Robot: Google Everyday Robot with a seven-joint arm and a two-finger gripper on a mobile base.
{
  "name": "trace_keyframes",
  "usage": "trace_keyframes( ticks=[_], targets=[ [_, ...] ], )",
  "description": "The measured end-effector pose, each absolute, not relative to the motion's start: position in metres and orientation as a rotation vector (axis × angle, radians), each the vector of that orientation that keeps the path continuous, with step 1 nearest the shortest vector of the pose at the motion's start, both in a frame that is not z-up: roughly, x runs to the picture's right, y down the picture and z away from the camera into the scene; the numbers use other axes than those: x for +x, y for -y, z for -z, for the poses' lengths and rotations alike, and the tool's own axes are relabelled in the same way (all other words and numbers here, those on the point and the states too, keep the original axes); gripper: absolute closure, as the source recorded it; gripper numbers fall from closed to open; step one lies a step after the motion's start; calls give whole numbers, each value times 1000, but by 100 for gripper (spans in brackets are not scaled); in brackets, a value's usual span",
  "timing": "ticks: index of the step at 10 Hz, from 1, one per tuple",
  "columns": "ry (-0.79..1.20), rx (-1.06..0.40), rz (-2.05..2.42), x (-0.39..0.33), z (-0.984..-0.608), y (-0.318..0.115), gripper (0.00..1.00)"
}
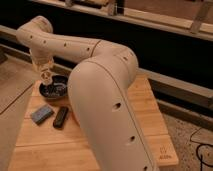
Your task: Place the bottle in the ceramic bowl
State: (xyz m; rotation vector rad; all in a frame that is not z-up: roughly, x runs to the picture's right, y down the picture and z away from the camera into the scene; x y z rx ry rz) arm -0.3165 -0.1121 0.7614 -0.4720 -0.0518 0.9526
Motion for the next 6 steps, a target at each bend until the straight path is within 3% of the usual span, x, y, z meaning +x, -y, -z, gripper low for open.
trace_keyframes(
  ticks=[6],
  targets=[
    [6,-456,-1035,-312,-757,100,100]
  ],
)
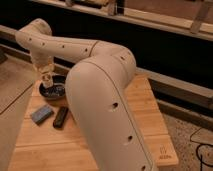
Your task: Place the bottle in the ceramic bowl
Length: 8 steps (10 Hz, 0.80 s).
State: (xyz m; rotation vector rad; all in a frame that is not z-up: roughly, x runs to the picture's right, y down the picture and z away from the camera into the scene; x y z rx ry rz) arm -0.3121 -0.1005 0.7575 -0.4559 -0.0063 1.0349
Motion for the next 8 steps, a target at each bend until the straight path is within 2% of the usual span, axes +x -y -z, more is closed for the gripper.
trace_keyframes(
  ticks=[5,8],
  targets=[
    [45,-392,-1117,-274,-722,82,100],
    [0,-379,-1154,-244,-738,66,100]
  ],
)
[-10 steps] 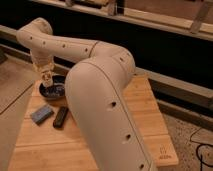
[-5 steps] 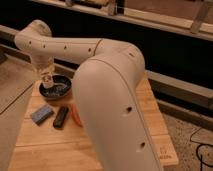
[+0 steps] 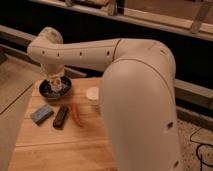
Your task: Place the bottle in the ceramic bowl
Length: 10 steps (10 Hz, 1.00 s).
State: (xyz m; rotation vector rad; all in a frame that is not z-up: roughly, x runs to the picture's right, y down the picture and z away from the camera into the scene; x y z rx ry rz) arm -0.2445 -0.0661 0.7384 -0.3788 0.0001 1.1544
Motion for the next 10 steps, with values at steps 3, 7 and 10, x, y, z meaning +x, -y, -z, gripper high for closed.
trace_keyframes(
  ticks=[3,7,10],
  targets=[
    [-41,-323,-1105,-231,-775,76,100],
    [-39,-294,-1035,-254,-787,88,100],
    [-38,-334,-1055,-261,-796,81,100]
  ],
)
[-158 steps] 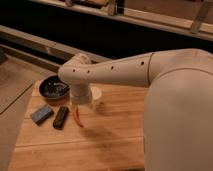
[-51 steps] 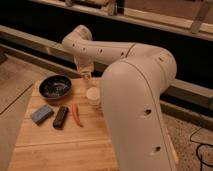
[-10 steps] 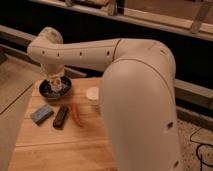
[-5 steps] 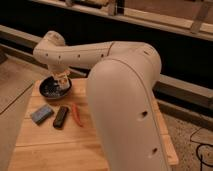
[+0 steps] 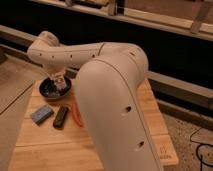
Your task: Place the bottle in the ceramic bowl
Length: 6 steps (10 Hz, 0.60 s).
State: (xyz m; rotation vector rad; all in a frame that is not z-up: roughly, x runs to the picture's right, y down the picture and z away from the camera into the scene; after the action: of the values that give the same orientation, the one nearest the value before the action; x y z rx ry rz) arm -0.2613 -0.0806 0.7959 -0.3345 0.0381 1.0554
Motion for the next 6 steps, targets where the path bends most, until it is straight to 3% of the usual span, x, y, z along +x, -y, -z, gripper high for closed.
trace_keyframes(
  ticks=[2,3,5,6],
  targets=[
    [-11,-370,-1088,-265,-806,81,99],
    [2,-379,-1091,-267,-809,83,93],
    [20,-395,-1087,-273,-812,84,77],
    [30,-408,-1080,-279,-813,84,64]
  ],
)
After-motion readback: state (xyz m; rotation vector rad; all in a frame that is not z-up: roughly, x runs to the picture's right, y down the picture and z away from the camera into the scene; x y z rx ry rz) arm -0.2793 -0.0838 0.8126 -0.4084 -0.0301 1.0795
